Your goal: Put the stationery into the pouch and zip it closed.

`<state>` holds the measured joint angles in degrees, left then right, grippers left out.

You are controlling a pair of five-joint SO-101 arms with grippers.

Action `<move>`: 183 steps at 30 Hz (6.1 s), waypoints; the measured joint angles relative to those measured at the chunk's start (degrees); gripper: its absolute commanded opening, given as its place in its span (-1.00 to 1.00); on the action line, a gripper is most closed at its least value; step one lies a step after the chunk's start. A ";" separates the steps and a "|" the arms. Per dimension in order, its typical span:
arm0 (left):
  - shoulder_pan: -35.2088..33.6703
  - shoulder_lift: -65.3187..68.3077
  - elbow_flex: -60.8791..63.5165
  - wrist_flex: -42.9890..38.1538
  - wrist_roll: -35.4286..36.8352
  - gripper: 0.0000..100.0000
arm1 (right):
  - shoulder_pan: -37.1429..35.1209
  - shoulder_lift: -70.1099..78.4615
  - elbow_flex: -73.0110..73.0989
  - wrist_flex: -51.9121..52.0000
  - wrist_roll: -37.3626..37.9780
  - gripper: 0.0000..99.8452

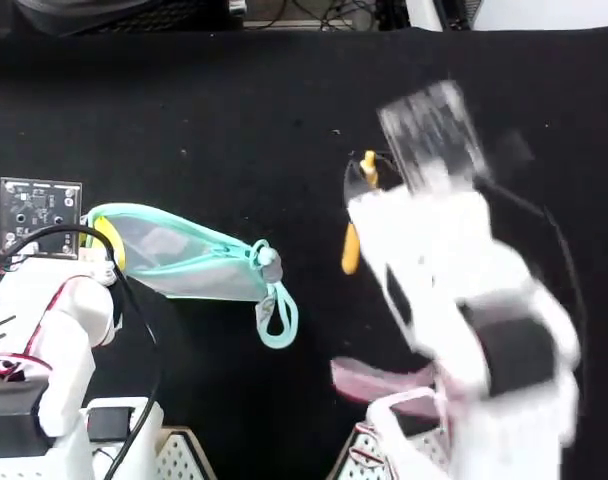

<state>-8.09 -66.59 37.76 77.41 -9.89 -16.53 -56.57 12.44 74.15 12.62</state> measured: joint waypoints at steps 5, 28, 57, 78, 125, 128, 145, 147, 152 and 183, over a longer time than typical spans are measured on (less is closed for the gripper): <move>0.00 0.00 0.00 0.00 0.00 -0.91 | -5.80 -6.15 -8.00 -3.16 0.00 -0.98; 0.00 0.00 1.41 -2.02 0.00 -0.91 | -26.81 16.35 -28.75 -7.56 -9.49 -0.98; 0.00 -0.09 1.41 -2.02 0.00 -0.91 | -36.13 17.76 -4.57 1.76 10.81 -0.33; 0.00 -0.09 1.41 -2.11 -0.09 -0.91 | -38.68 23.47 -10.37 -3.08 11.25 -0.98; 0.00 -0.09 1.41 -2.11 -0.09 -0.91 | 24.44 43.87 13.54 -11.34 0.18 -0.66; 0.00 -0.09 1.41 -2.11 -0.09 -0.91 | 24.79 52.13 8.62 -11.34 1.76 -0.66; 0.00 -0.09 1.41 -2.11 -0.09 -0.91 | 25.05 87.65 -15.65 -11.52 4.75 -0.77; 0.00 -0.09 1.41 -2.11 -0.09 -0.91 | 25.23 88.70 -16.79 -11.52 4.75 -0.97; 0.00 -0.09 1.41 -2.11 -0.09 -0.91 | 25.67 88.97 -17.58 -11.60 4.75 -0.98; 0.00 -0.09 1.41 -2.11 -0.09 -0.91 | -5.27 -16.79 0.09 -8.97 -3.08 -0.98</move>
<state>-8.09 -66.68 39.16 75.30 -9.98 -21.80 -73.36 12.53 65.19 9.54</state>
